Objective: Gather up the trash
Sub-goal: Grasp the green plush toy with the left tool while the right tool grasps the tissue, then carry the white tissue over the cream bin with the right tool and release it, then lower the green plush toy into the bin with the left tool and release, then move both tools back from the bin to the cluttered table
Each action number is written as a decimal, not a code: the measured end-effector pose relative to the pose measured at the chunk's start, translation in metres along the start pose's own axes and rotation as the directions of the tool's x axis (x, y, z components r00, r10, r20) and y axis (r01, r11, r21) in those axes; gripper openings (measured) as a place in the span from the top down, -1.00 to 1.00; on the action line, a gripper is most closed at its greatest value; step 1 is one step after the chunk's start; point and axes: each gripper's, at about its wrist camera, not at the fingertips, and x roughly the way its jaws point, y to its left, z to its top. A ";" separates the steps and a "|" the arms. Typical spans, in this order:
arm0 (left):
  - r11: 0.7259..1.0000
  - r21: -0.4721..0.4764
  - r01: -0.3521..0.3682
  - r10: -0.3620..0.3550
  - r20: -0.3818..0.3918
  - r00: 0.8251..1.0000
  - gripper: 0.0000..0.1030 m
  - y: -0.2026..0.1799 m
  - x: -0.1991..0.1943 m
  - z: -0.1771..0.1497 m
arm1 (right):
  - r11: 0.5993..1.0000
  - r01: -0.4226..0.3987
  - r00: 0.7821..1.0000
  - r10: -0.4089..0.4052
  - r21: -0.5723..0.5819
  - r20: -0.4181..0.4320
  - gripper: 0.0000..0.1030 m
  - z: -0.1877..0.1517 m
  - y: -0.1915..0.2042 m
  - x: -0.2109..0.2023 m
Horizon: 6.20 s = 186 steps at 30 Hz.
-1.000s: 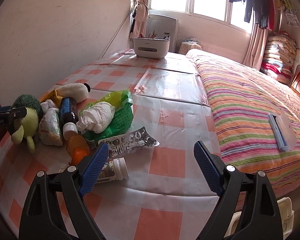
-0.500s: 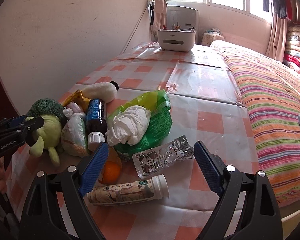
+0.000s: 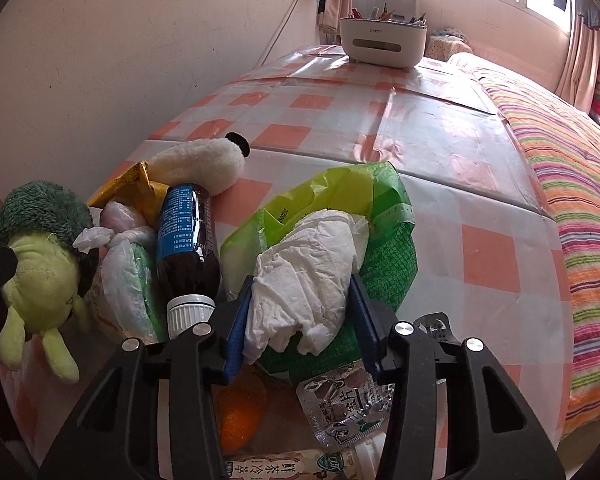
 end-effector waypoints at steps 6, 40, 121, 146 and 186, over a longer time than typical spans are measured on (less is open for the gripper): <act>1.000 -0.006 0.029 -0.028 0.036 0.999 0.04 -0.005 -0.011 0.000 | 1.000 0.000 0.998 0.000 -0.002 0.063 0.49 -0.007 -0.002 -0.025; 0.961 0.176 0.215 -0.227 0.054 0.972 0.04 -0.124 -0.049 -0.030 | 0.984 0.136 0.974 -0.154 0.116 0.166 0.48 -0.106 -0.081 -0.145; 0.742 0.522 0.421 -0.440 -0.095 0.893 0.01 -0.373 -0.098 -0.103 | 0.677 0.381 0.797 -0.586 0.629 0.147 -0.47 -0.248 -0.246 -0.280; 0.734 0.564 0.377 -0.425 -0.051 0.904 -0.38 -0.386 -0.110 -0.108 | 0.650 0.379 0.783 -0.604 0.659 0.145 -0.55 -0.255 -0.251 -0.289; 0.922 0.282 0.265 -0.289 0.048 0.956 -0.47 -0.212 -0.057 -0.039 | 0.806 0.409 0.845 -0.512 0.428 0.157 -0.87 -0.180 -0.169 -0.214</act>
